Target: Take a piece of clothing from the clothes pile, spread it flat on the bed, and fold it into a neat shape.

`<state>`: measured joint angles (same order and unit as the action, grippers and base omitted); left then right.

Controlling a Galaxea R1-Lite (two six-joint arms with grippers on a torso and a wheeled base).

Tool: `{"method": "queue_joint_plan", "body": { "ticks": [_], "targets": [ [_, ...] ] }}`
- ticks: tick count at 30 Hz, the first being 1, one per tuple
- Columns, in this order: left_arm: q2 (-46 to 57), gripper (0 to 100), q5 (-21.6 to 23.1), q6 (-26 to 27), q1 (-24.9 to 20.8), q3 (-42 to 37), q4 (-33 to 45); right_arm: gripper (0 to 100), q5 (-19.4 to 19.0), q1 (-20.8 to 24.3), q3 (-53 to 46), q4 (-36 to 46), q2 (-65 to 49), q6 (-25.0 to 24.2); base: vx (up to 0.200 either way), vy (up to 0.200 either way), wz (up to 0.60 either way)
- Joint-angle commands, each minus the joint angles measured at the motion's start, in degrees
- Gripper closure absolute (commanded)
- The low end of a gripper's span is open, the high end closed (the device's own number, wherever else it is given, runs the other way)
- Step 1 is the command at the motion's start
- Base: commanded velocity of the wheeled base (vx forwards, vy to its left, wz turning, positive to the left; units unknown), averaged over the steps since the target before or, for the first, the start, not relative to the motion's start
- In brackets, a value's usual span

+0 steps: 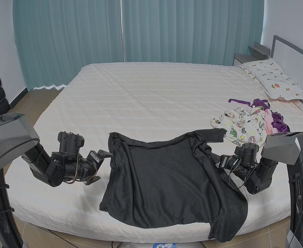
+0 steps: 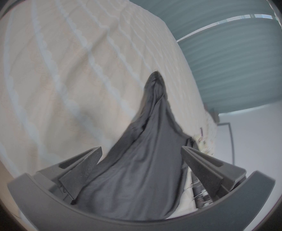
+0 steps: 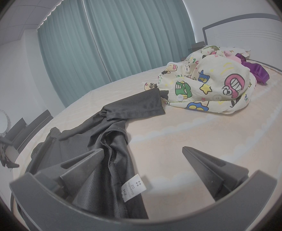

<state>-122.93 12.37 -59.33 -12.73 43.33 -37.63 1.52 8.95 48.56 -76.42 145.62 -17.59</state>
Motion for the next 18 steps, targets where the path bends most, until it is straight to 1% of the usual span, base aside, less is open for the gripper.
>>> {"method": "queue_joint_plan", "body": {
  "ticks": [1, 2, 4, 5, 6, 12, 14, 17, 18],
  "targets": [
    [2.43, 0, -0.24, 5.98, -1.95, -5.62, 3.00, 0, -0.21, -0.25, -0.22, -0.13, 0.02, -0.07, 0.000, 0.000, 0.00],
    [2.52, 0, -0.24, 6.51, -2.21, -5.71, 3.53, 0, -0.29, -0.25, -0.22, -0.04, 0.02, -0.07, 0.000, 0.000, 0.00],
    [2.70, 0, -0.68, 9.76, -3.97, -5.88, 7.49, 0, -0.29, -0.25, -0.30, -0.13, 0.02, -0.07, 0.000, 0.000, 0.00],
    [2.70, 0, -0.68, 9.76, -3.97, -5.88, 7.49, 0, -0.29, -0.25, -0.30, -0.13, 0.02, -0.07, 0.000, 0.000, 0.00],
    [2.26, 0, -2.00, 10.55, -5.11, -5.80, 8.63, 0, -0.29, -0.25, -0.39, -0.31, 0.02, -0.07, 0.000, 0.000, 0.00],
    [1.47, 0, -5.25, 10.73, -6.35, -5.88, 8.63, 0, -0.29, -0.25, -0.30, -0.48, 0.11, -0.07, 0.000, 0.000, 0.00],
    [0.94, 0, -5.69, 10.90, -7.22, -5.88, 8.63, 0, -0.29, -0.25, -0.30, -0.48, 0.11, -0.07, 0.000, 0.000, 0.00],
    [0.50, 0, -6.13, 12.13, -7.84, -6.24, 8.80, 0, -0.29, -0.25, -0.30, -0.48, 0.02, -0.07, 0.000, 0.000, 0.00],
    [0.41, 0, -6.40, 13.45, -7.93, -6.85, 8.98, 0, -0.29, -0.25, -0.30, -0.48, 0.02, -0.07, 0.000, 0.000, 0.00]
  ]
}}
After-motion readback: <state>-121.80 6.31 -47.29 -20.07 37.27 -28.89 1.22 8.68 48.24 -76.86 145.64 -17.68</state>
